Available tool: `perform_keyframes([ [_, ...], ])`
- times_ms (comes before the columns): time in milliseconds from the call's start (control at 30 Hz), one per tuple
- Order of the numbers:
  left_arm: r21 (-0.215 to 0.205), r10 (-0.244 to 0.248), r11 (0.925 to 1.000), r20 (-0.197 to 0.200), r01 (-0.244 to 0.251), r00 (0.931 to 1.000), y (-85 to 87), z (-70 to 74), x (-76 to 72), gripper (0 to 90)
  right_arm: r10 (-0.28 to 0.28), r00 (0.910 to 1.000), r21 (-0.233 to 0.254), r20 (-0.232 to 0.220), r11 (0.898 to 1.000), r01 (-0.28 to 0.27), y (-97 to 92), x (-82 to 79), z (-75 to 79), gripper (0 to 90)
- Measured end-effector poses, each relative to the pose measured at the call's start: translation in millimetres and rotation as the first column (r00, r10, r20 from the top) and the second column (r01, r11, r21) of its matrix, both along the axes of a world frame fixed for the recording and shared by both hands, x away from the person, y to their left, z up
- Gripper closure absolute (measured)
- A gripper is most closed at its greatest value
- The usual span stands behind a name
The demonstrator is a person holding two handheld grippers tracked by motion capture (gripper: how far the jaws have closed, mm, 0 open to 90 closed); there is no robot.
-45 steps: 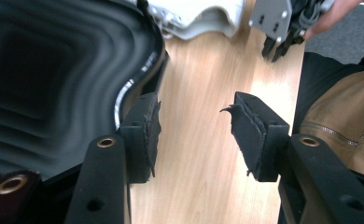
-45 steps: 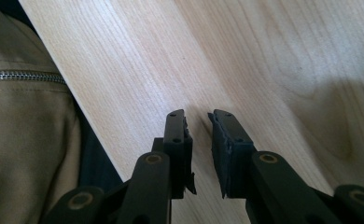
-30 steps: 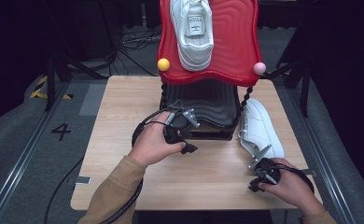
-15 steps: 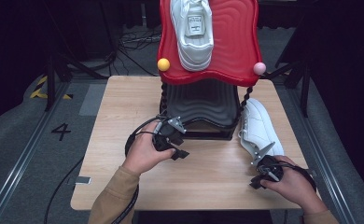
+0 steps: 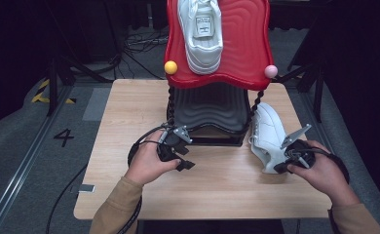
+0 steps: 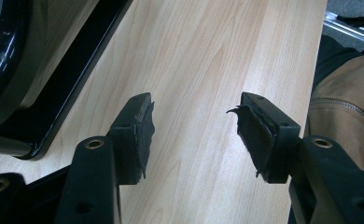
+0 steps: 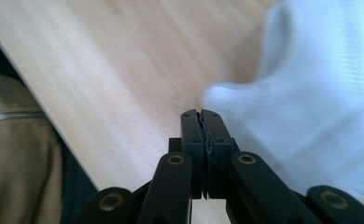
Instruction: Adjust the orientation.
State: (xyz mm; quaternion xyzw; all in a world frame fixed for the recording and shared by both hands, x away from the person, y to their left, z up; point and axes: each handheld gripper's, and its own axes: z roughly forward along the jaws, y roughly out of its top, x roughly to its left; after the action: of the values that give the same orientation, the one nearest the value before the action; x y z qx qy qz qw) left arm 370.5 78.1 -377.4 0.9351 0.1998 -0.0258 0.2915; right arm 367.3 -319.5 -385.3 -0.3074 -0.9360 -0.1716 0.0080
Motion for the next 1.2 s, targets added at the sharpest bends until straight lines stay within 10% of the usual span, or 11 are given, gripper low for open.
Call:
perform_keyframes([
  [567,0.013,0.029,0.9995,-0.005,-0.029,0.9996,8.8,-3.9,-3.9,45.3,-0.092,0.9954,-0.029,0.029,0.995,0.092,-20.3,51.2,-3.8,89.9],
  [1200,0.008,0.036,0.9993,-0.017,-0.036,0.9992,12.2,-8.8,-1.3,45.1,-0.100,0.9943,-0.011,0.035,0.995,0.101,-36.7,52.5,-2.3,90.0],
])
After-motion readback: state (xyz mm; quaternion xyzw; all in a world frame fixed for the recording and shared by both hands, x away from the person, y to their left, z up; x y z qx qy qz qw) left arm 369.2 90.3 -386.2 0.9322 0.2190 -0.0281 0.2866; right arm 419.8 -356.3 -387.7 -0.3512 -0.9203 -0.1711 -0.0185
